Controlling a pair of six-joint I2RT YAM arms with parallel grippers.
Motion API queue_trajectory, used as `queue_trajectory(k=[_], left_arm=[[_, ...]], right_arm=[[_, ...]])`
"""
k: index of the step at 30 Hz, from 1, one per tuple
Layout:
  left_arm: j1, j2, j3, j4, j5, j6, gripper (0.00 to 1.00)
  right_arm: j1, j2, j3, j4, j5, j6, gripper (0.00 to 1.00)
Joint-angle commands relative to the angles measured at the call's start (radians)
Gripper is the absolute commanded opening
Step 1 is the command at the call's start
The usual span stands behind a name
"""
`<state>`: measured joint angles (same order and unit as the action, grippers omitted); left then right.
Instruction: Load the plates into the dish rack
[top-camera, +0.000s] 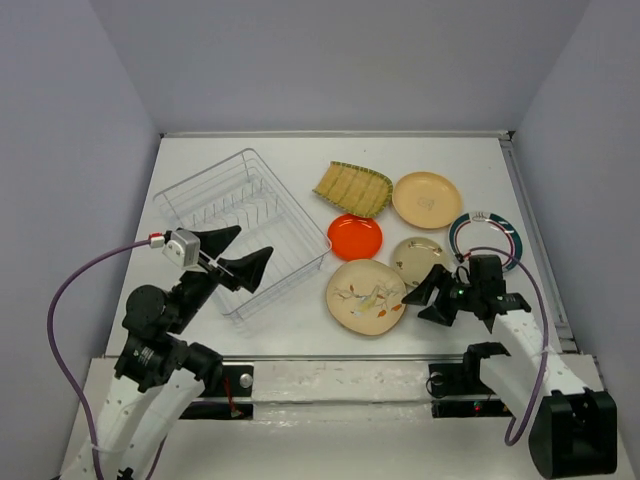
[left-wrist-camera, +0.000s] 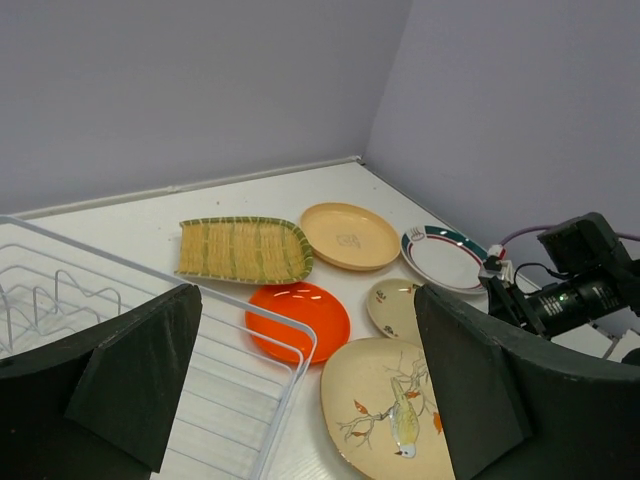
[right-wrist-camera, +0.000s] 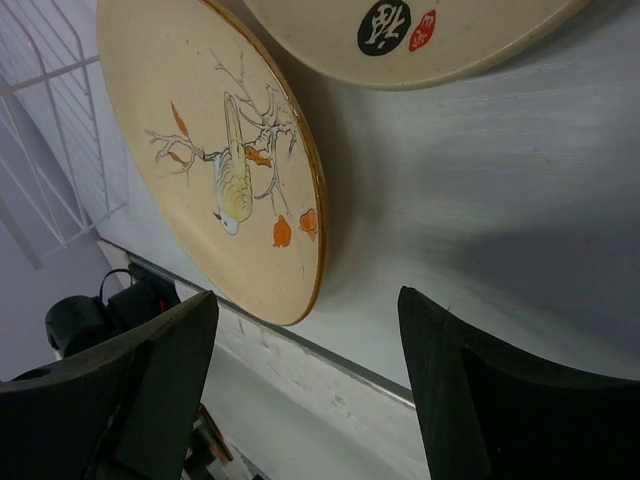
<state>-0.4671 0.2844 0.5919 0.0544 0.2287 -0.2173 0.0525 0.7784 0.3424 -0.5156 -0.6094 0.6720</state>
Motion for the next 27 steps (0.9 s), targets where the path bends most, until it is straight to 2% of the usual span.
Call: queue_trajectory(k=[1,6,10,15,17,25,27], left_arm=[[0.007,0.025,0.029,0.035,0.017,0.015,0.99],[0.007,0.009,0.025,0.038,0.009,0.016,0.99],[0.008,0.009,0.025,0.039,-0.002,0.015,0.99],[0.008,0.001,0.023,0.038,-0.003,0.018,0.99],[0.008,-0.001,0.023,0.039,-0.003,0.018,0.99],[0.010,0.007,0.022,0.048,0.017,0.016,0.99],[0.012,0.009,0.022,0.050,0.015,0.016,0.99]], right_arm=[[0.037,0.056,-0.032,0.180,-0.043,0.050,0.74],[0.112,0.131,-0.095,0.347,-0.023,0.127,0.68],[0.162,0.199,-0.111,0.436,0.052,0.158,0.63],[0.172,0.257,-0.135,0.503,0.111,0.161,0.52],[0.172,0.272,-0.149,0.570,0.122,0.172,0.43],[0.172,0.400,-0.204,0.709,0.151,0.195,0.30],[0.172,0.426,-0.198,0.715,0.143,0.195,0.23]])
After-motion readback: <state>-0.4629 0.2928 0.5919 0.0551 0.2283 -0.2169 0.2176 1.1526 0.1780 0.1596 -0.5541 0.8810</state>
